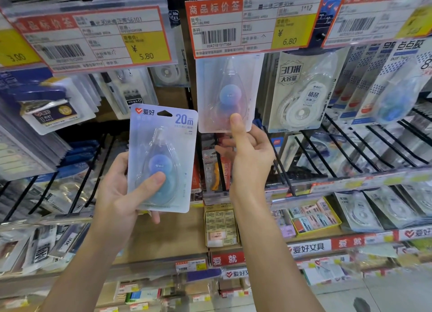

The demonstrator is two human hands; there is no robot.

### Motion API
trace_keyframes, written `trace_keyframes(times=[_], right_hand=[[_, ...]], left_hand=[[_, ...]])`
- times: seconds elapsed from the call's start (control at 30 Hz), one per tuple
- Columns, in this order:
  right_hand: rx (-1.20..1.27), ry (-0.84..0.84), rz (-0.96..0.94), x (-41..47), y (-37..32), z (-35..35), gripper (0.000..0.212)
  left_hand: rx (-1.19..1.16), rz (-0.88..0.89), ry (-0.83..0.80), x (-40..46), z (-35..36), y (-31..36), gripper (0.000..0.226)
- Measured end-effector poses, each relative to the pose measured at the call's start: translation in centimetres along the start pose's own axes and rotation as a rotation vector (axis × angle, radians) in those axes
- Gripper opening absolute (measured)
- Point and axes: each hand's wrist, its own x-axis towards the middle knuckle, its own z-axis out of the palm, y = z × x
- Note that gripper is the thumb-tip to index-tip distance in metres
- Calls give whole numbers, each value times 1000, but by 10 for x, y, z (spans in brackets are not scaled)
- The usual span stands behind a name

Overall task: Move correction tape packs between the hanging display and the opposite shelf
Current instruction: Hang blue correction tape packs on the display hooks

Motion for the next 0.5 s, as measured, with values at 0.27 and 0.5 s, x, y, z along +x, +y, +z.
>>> trace_keyframes(times=[0.27,0.5], right_hand=[[8,27,33,3,0,3,51],[-126,-65,52,0,-3,-7,38]], left_hand=[[-12,-17,-23,1,0,7,70],[-17,-21,-23,-1,3,7,59]])
